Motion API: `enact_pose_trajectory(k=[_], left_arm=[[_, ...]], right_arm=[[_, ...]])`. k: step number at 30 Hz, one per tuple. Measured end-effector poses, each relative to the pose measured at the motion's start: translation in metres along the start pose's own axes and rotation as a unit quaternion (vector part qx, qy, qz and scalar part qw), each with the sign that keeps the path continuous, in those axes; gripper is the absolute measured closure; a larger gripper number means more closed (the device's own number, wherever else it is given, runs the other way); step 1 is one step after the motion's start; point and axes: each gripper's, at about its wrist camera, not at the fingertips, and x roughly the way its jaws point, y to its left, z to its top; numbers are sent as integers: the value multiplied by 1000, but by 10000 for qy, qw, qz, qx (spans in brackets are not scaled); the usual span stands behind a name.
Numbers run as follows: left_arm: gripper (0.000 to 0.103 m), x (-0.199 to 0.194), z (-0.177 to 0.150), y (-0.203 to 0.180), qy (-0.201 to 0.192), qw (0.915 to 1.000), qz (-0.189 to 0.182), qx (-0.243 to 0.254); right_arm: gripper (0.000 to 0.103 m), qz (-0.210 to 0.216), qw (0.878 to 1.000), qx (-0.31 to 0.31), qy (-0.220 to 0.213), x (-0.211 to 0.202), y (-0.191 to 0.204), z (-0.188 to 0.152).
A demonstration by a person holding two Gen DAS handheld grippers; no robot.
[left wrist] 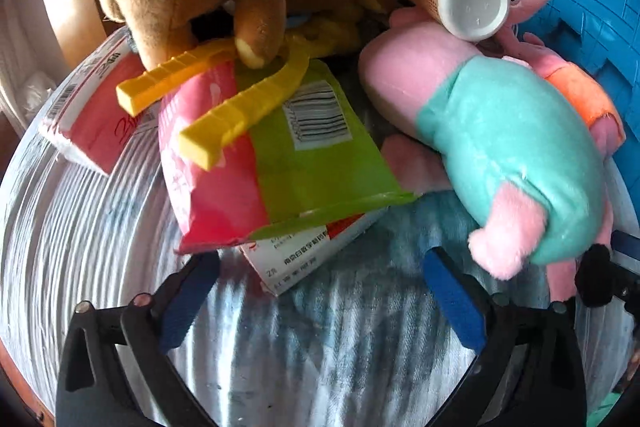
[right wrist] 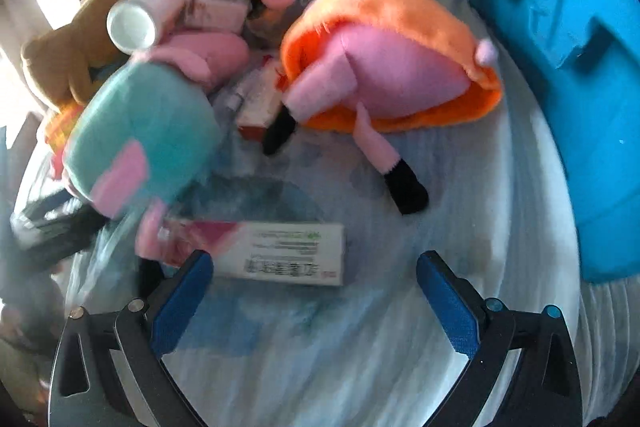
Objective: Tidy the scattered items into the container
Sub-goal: 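Grasp the red-white medicine box with the left gripper while the right grasps the ointment tube box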
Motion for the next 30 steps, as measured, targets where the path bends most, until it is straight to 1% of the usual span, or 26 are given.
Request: enact_pose_trajectory(k=[3,6,10,11,12,13,14,15,16,17,18,19,20,22,23,24,26,27,28,29,30], left_arm=[[0,1,2,-4,43,10000,-34,46],[0,5,9,-5,188,9989,-242,350],[0,6,9,-5,39,9983,-355,470],[2,4,8,-6,34,9982,-365,477],[10,2,6,-7,24,9982,-367,468],[17,-2,4,-9,10,9983,-364,450],[27,-7,1,-11,7,9985,-353,424],[36,-10,-2,-14,12,9986,-329,403],[40,-15,-7,-18,13,9988,-314,384],[48,-20,-12,-23,17,9988,-316,370],[60,-24,-16,-27,28,9987,-329,377],[64,-28,-20,-31,53,9986,-358,383],[67,-32,-25,-36,88,9985,-388,380],[67,-35,-28,-40,113,9982,-431,410],[72,-36,-30,-42,115,9980,-415,456],[78,-37,-31,-43,119,9979,-426,469],[79,-40,-35,-48,167,9979,-477,408],[79,-41,-36,-50,165,9980,-467,394],[79,-42,-37,-51,156,9982,-437,372],[79,-41,-36,-51,147,9987,-385,307],[79,-38,-31,-47,151,9991,-326,223]], right_arm=[[0,80,9997,-103,-182,0,-5,0],[0,174,9989,-251,-368,-1,-6,-4],[0,272,9986,-365,-285,-1,-6,-3],[0,300,9983,-430,-272,-1,-6,-3],[0,346,9979,-496,-253,-2,-7,-3],[0,368,9976,-542,-241,-3,-7,-4],[1,354,9975,-560,-230,-4,-7,-6],[7,369,9974,-570,-231,-6,-6,-8],[12,441,9969,-596,-248,-9,-4,-10],[26,476,9966,-629,-240,-12,-3,-12],[31,435,9964,-690,-230,-13,-1,-13],[31,428,9957,-782,-241,-14,1,-13],[31,465,9947,-877,-256,-14,2,-12],[28,508,9928,-1057,-261,-13,4,-9],[22,488,9913,-1190,-294,-11,8,-7],[19,504,9895,-1307,-360,-10,11,-4],[19,734,9866,-1415,-342,-5,9,-2],[22,780,9859,-1453,-270,-2,11,-2],[27,783,9852,-1509,-216,3,18,1],[40,733,9838,-1625,-168,4,25,-3],[48,635,9821,-1769,-130,4,32,-9]])
